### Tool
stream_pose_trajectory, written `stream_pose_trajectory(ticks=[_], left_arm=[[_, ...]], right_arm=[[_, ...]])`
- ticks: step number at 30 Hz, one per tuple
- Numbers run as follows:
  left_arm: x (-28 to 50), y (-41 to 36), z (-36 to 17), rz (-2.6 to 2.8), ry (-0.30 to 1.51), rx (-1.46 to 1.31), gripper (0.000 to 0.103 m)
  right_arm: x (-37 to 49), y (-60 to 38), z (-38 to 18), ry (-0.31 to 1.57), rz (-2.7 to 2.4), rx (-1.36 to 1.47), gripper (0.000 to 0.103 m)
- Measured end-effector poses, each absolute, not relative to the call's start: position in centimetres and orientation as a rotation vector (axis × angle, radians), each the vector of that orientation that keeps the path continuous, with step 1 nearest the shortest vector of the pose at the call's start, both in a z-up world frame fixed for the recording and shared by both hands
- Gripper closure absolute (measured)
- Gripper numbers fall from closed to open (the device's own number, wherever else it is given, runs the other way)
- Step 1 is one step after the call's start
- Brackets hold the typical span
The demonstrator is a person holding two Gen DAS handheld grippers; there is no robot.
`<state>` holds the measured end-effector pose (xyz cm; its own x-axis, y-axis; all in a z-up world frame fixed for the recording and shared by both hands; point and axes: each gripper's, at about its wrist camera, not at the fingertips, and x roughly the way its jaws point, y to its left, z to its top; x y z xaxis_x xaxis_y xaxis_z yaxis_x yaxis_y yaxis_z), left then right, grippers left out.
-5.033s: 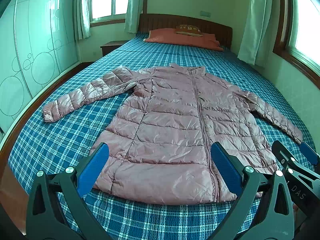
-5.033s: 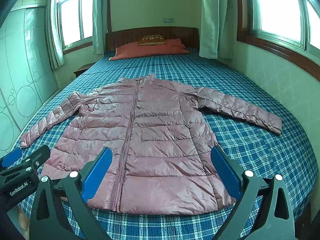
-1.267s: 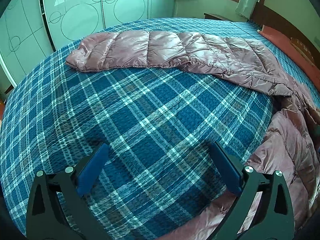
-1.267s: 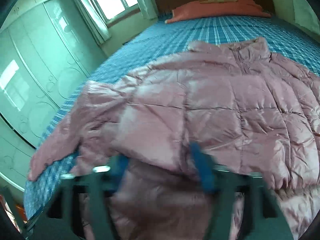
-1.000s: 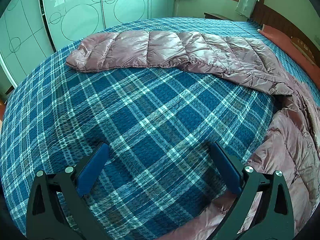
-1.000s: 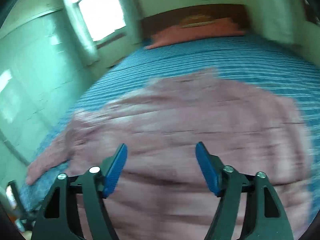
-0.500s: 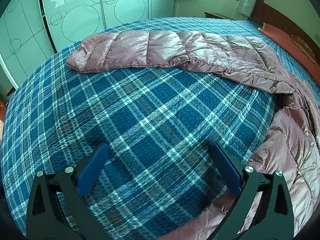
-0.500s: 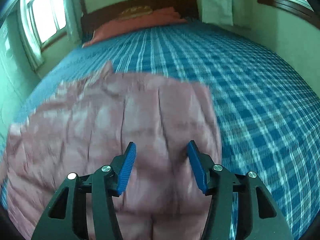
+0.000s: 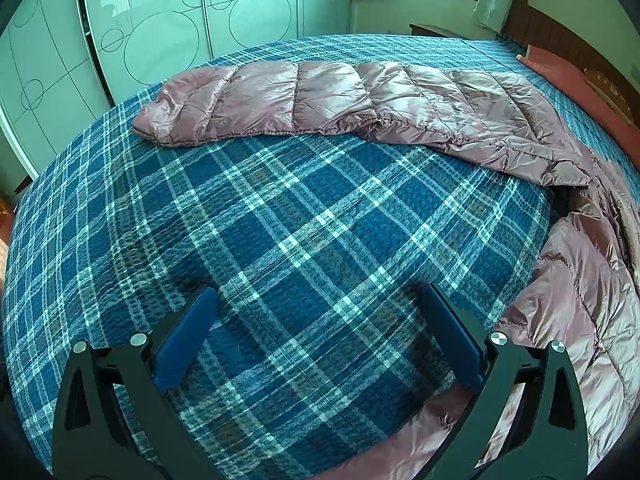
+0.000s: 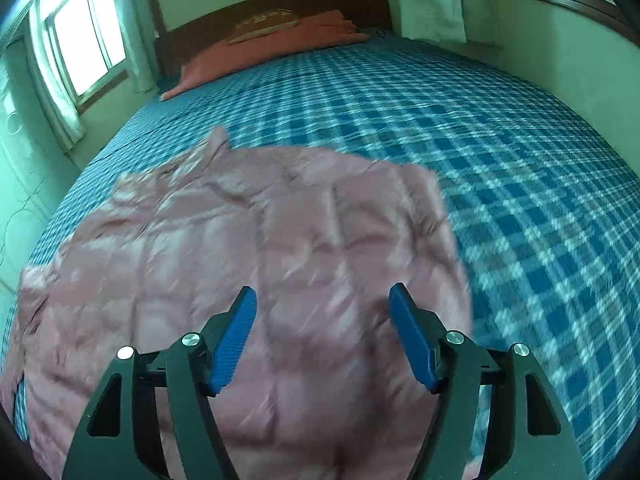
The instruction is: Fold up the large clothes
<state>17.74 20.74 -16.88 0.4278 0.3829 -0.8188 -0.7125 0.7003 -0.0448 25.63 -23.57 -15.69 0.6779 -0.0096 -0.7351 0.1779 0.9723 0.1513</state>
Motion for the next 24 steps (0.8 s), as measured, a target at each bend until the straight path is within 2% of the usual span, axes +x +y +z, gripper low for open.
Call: stream_pose_trajectory(ticks=[3,9,12,19,24], left_arm=[[17.8,20.6,-16.9,0.707,0.89,-0.422,0.002],[17.5,20.8,-16.9,0.7,0.889,-0.434,0.002],[16.8,21.9,-16.7,0.679,0.881,-0.47,0.002],[12.7,28.8,-15.2,0.572,0.693,-0.723,0.002],[11.9,36.9,-16.5,0.55,0.574,-0.853,0.002]], right_arm=[[25.8,-22.6,-17.4,0.828,-0.127,0.158,0.031],[24.9,-21.9,-16.2,0.79,-0.131,0.216,0.031],[25.1,-21.1,-17.3,0.812,-0.142,0.168,0.029],[25.0,-20.7,-17.6,0.803,-0.149,0.15,0.027],[24.9,-20.7,-17.6,0.795,-0.141,0.158,0.026]])
